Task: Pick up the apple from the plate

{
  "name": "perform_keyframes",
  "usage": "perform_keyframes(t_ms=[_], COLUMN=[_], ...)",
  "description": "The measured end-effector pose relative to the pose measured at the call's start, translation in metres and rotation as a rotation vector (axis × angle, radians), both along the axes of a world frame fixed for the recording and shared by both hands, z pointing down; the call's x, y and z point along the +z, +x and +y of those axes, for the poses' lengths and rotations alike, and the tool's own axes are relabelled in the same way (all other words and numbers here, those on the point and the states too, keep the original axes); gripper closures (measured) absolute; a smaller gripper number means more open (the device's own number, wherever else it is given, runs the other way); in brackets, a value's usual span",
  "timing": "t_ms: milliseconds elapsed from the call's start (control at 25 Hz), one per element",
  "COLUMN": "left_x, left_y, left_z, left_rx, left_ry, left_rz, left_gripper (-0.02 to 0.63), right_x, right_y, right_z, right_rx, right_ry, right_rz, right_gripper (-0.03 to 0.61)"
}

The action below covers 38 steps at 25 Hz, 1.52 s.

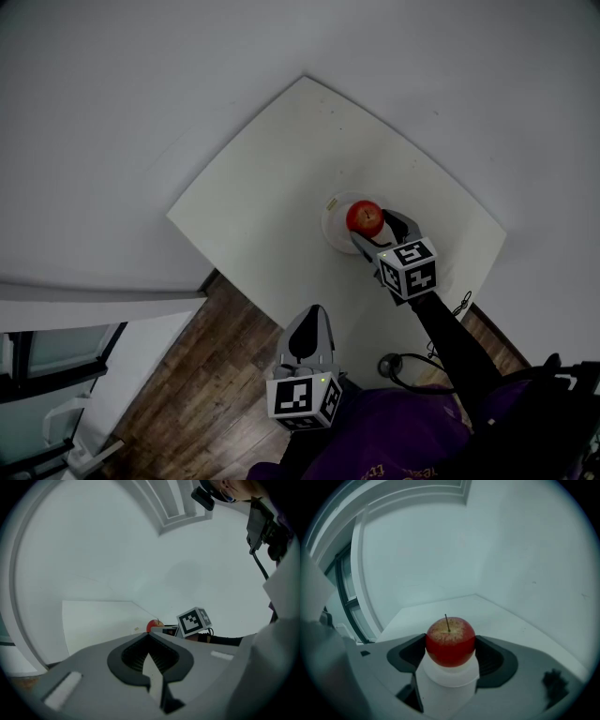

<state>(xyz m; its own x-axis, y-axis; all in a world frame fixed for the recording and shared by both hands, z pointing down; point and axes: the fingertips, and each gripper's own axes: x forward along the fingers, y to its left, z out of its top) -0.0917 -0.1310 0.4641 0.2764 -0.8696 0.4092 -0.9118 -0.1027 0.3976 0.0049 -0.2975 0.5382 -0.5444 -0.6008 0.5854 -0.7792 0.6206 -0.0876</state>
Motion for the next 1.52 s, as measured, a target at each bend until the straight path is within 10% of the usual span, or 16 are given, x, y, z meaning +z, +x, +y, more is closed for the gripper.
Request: perform_keyframes(t_ms=[1520], left_x=[-0.068], left_y=[0.027], left_z=[0.042], left_rx=[0.042], left_ry=[0.165], left_rz=[-0.053], left_gripper=[0.606], right_x=[-0.144], right_y=[0.033], right_z=[0.08], right_rx=[0.032], right_ry=[0.272], right_rz=[-0.125], right_gripper=[0.239])
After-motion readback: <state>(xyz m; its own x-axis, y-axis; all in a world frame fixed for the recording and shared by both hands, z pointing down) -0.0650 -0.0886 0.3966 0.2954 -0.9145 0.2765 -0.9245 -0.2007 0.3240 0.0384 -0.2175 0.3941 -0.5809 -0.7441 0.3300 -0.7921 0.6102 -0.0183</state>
